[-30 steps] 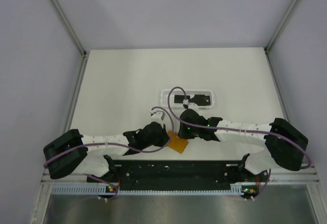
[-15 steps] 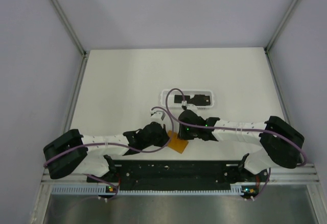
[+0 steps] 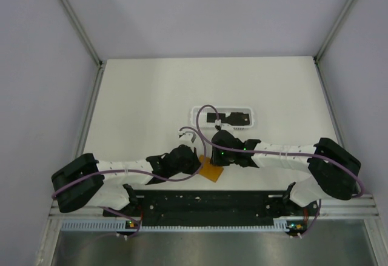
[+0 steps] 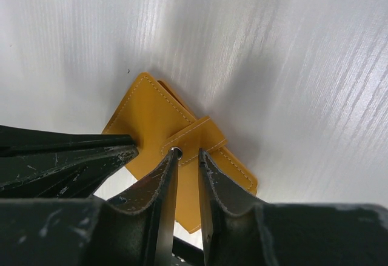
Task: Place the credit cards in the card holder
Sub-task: Close the card holder at the corner of the board.
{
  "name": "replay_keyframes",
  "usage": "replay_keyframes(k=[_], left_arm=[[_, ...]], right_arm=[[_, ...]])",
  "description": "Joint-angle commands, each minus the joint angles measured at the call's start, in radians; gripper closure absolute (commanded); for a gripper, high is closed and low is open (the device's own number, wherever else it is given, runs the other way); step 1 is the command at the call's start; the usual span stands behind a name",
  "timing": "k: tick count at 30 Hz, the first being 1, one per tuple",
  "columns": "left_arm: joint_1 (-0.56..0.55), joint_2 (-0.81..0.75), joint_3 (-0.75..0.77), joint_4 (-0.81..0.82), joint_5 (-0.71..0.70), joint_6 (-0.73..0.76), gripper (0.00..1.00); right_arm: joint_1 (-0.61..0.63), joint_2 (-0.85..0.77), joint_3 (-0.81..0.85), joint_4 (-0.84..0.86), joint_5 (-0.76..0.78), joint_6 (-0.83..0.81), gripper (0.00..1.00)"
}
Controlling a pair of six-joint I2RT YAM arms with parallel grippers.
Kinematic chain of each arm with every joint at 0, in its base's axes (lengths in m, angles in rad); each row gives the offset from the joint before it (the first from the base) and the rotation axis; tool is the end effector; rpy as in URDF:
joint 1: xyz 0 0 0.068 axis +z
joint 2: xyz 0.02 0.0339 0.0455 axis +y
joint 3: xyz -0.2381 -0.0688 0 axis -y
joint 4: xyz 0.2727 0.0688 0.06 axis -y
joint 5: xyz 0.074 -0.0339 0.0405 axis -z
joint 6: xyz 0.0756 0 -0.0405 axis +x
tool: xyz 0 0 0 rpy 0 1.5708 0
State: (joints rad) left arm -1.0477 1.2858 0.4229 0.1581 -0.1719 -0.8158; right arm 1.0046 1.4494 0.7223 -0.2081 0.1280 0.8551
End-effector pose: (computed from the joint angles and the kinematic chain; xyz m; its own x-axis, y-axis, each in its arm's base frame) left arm 0.1556 -0.2440 0.0776 -0.7960 -0.0560 -0.6027 0.3046 0.8234 -0.4788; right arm 0.1815 0.2676 0.0935 -0.8842 0.0041 -0.4670 -0.1968 0.9036 0.3806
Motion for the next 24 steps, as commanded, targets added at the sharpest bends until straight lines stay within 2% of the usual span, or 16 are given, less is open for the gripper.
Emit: replay_keyframes(k=[1, 12, 24], left_arm=[[0.006, 0.007, -0.009, -0.02, -0.006, 0.012, 1.0], [0.005, 0.009, -0.009, -0.017, -0.005, 0.015, 1.0], [0.005, 0.009, -0.007, -0.019, -0.002, 0.017, 1.0]], right_arm=[[-0.008, 0.009, 0.052, 0.038, -0.013, -0.019, 0.8], [-0.009, 0.039, 0.063, 0.036, -0.037, -0.025, 0.8], [-0.009, 0.081, 0.075, 0.015, -0.056, -0.025, 0.84]])
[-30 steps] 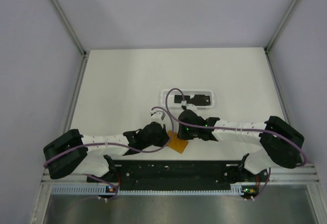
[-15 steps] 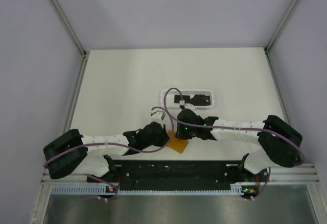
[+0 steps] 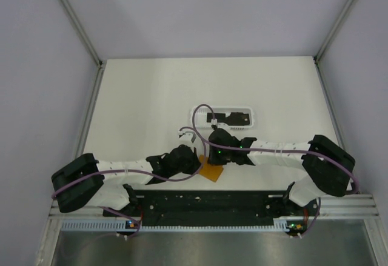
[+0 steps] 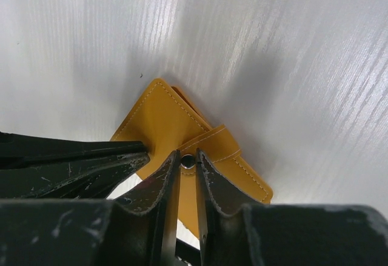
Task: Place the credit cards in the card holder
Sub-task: Close the card holder at the corner of the board.
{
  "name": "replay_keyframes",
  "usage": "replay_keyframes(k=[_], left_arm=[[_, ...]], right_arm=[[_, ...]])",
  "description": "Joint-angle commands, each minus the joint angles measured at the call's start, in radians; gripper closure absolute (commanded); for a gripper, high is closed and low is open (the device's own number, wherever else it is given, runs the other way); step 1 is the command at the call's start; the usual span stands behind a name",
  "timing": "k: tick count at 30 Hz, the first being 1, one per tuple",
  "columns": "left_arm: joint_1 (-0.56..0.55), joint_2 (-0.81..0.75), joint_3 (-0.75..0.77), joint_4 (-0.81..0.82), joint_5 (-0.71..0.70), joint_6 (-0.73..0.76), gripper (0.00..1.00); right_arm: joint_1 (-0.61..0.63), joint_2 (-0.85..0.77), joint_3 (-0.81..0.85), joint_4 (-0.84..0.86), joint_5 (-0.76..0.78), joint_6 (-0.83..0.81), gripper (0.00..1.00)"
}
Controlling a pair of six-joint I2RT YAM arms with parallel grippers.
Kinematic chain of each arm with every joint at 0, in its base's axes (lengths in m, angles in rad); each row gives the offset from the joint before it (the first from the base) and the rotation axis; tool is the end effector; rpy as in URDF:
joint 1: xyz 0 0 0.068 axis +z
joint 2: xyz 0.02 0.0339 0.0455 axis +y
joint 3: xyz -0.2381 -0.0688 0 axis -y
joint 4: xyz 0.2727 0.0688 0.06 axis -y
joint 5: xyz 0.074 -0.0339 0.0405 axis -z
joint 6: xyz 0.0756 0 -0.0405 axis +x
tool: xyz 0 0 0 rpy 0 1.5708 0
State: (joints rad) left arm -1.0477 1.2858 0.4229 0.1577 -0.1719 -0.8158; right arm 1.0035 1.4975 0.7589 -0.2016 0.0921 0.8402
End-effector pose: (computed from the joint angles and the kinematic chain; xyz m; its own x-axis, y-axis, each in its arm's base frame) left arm 0.1556 -0.2439 0.0776 -0.7961 -0.0558 -0.6026 0.3045 0.8236 -0.4786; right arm 0.1846 0.2768 0.0912 -0.8934 -0.0220 -0.4488 -0.2177 0.8949 0.3896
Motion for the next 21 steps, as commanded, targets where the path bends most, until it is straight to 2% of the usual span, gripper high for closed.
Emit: replay_keyframes(k=[1, 15, 21], left_arm=[[0.005, 0.009, -0.007, -0.018, -0.005, 0.017, 1.0], [0.005, 0.004, -0.006, -0.021, -0.006, 0.015, 1.0], [0.005, 0.001, -0.01, -0.02, -0.005, 0.012, 1.0]], right_arm=[[-0.008, 0.036, 0.042, 0.002, -0.02, -0.01, 0.85], [0.055, 0.121, 0.131, -0.183, 0.04, -0.007, 0.89], [0.106, 0.104, 0.088, -0.179, 0.104, 0.048, 0.89]])
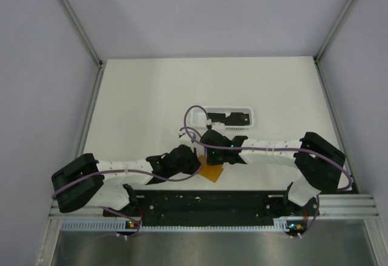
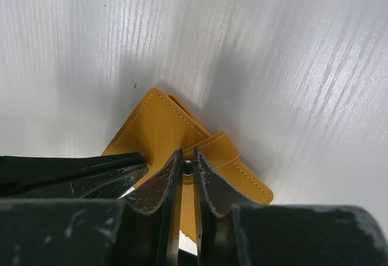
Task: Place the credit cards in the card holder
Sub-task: Close the card holder at the corner of the board.
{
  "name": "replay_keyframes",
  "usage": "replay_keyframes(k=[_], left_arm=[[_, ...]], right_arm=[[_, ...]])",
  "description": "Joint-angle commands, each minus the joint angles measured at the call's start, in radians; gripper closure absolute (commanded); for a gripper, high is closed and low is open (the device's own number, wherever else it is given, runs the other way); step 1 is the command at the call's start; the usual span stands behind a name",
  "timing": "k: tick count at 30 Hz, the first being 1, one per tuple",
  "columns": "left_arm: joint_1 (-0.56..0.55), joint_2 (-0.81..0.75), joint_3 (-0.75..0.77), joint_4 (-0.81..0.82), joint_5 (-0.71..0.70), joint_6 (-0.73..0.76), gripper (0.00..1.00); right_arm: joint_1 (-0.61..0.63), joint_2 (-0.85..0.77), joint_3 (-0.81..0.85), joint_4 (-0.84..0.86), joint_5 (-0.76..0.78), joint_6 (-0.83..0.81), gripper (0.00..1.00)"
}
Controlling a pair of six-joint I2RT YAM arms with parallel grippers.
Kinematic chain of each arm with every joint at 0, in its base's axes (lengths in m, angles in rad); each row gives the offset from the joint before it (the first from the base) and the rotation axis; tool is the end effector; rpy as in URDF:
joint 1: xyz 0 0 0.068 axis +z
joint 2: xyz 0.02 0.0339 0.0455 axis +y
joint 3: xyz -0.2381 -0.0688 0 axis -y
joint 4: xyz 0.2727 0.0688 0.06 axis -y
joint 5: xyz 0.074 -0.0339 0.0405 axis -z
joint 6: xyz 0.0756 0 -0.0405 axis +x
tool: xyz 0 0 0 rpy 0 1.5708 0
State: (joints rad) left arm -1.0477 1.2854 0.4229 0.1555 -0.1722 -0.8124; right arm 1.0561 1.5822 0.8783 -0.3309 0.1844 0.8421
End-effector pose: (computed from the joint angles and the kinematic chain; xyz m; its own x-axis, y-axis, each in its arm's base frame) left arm 0.1555 -0.2437 0.0774 -0.7955 -0.0522 -0.6037 0.3067 0.8246 -0.4754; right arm 0.1820 0.2936 0.0933 -0.8858 -0.0765 -0.4577 -0.2234 0.9348 0.2760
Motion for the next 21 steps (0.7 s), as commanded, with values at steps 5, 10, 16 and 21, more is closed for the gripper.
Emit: replay_keyframes(k=[5, 10, 16, 21], left_arm=[[0.005, 0.002, -0.01, -0.017, -0.004, 0.002, 1.0], [0.005, 0.005, -0.01, -0.011, 0.0, -0.001, 1.0], [0.005, 0.005, -0.01, -0.013, 0.005, -0.002, 1.0], [0.006, -0.011, -0.024, -0.01, 0.003, -0.008, 1.0]], right_arm=[[0.093, -0.001, -0.111, 0.035, 0.065, 0.103, 0.85], [0.16, -0.001, -0.173, 0.085, 0.18, 0.196, 0.85], [0.231, 0.028, -0.205, 0.076, 0.285, 0.32, 0.94], [0.278, 0.047, -0.231, 0.052, 0.351, 0.426, 1.0]])
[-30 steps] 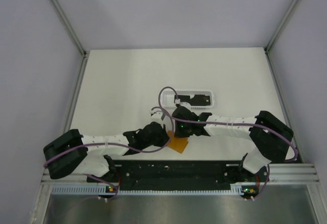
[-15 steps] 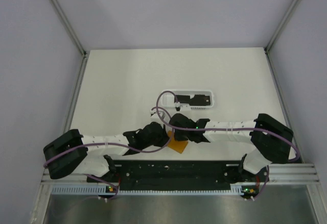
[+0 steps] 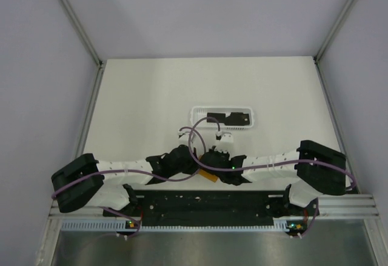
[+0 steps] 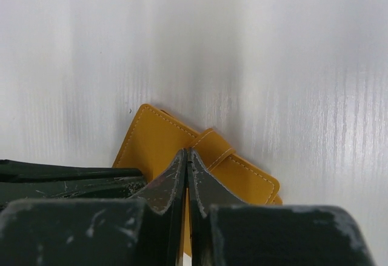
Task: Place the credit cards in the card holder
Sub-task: Close the card holder at the corner of the board.
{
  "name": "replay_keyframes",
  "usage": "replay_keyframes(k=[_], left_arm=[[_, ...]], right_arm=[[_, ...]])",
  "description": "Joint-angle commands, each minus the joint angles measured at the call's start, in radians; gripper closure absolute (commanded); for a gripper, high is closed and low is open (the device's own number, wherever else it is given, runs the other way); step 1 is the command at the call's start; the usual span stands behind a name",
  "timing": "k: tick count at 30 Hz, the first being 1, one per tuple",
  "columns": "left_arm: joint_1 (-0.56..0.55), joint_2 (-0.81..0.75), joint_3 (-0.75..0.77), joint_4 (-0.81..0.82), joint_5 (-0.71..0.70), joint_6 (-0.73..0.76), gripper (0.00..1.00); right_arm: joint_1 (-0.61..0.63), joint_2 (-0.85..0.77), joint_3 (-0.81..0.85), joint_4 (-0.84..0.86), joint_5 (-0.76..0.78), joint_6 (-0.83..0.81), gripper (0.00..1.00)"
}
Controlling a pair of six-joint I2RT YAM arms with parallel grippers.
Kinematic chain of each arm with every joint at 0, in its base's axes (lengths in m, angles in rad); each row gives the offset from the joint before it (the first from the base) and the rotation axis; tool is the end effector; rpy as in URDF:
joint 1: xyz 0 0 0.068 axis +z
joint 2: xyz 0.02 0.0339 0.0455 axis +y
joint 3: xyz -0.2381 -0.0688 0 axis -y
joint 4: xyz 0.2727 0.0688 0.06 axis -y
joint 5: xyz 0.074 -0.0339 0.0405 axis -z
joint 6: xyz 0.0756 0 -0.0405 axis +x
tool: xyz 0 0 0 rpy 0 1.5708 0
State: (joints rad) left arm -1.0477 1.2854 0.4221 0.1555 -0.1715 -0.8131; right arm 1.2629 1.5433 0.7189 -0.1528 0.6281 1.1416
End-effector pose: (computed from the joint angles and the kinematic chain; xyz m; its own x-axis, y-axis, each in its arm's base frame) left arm 0.1554 -0.2436 0.0772 -0.7962 -0.0521 -0.6028 0.3062 0.8246 -0.4757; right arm 0.1388 0.2898 0.0800 -0.7151 0.1791 -0.6757 -0.0510 0.9507 0.3059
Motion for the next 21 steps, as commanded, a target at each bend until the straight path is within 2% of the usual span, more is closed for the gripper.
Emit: replay_keyframes(k=[1, 6, 14, 21], left_arm=[[0.005, -0.014, -0.026, -0.01, 0.004, -0.006, 1.0], [0.005, -0.018, -0.029, -0.008, 0.006, -0.009, 1.0], [0.005, -0.04, -0.037, -0.013, 0.003, -0.012, 1.0], [0.006, -0.044, -0.034, -0.016, 0.007, -0.012, 1.0]], right_arm=[[0.079, 0.095, -0.075, -0.134, -0.084, 0.148, 1.0], [0.145, 0.17, -0.058, -0.18, -0.038, 0.246, 1.0], [0.26, 0.282, 0.024, -0.367, 0.05, 0.45, 1.0], [0.326, 0.409, 0.097, -0.47, 0.074, 0.567, 1.0]])
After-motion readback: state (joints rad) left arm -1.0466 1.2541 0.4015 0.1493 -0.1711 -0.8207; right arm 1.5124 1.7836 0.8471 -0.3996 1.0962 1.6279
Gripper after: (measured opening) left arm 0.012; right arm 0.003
